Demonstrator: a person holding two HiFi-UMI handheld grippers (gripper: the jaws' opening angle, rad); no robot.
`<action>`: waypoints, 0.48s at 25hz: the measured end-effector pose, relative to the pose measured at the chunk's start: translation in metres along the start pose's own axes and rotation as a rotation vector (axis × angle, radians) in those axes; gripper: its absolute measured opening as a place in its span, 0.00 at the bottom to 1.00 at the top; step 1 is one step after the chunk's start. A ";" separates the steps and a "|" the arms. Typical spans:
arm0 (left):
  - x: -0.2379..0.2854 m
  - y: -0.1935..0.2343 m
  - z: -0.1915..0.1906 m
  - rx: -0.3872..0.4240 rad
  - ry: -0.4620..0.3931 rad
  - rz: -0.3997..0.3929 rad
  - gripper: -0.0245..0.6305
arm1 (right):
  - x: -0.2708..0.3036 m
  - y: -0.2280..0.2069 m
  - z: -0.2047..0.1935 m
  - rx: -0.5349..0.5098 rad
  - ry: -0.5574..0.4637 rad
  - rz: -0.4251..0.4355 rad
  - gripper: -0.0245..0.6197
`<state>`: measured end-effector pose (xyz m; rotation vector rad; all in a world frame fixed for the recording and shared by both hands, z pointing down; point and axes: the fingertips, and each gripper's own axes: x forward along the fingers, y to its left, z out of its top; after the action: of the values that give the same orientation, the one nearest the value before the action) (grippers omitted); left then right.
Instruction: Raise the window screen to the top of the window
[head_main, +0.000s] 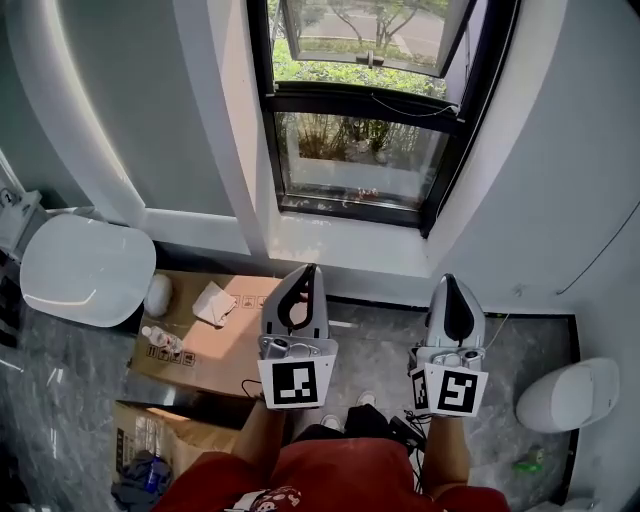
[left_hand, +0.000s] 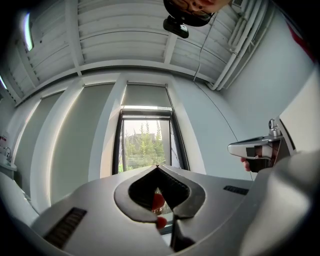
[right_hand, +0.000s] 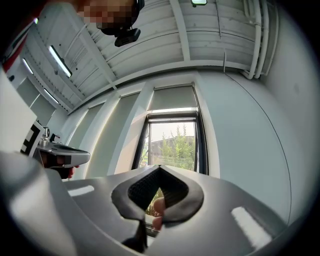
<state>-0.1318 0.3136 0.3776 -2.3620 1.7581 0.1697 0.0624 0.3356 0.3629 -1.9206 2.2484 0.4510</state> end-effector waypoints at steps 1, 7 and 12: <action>0.001 0.000 0.000 0.001 -0.004 -0.002 0.05 | 0.000 -0.001 -0.001 0.001 -0.002 -0.004 0.05; 0.017 0.003 -0.003 0.009 -0.022 -0.006 0.05 | 0.013 -0.012 -0.007 -0.002 -0.028 -0.028 0.05; 0.036 0.005 -0.007 0.014 -0.022 -0.004 0.05 | 0.033 -0.016 -0.014 0.013 -0.031 -0.026 0.05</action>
<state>-0.1264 0.2770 0.3767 -2.3452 1.7385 0.1812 0.0739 0.2978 0.3637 -1.9202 2.1997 0.4577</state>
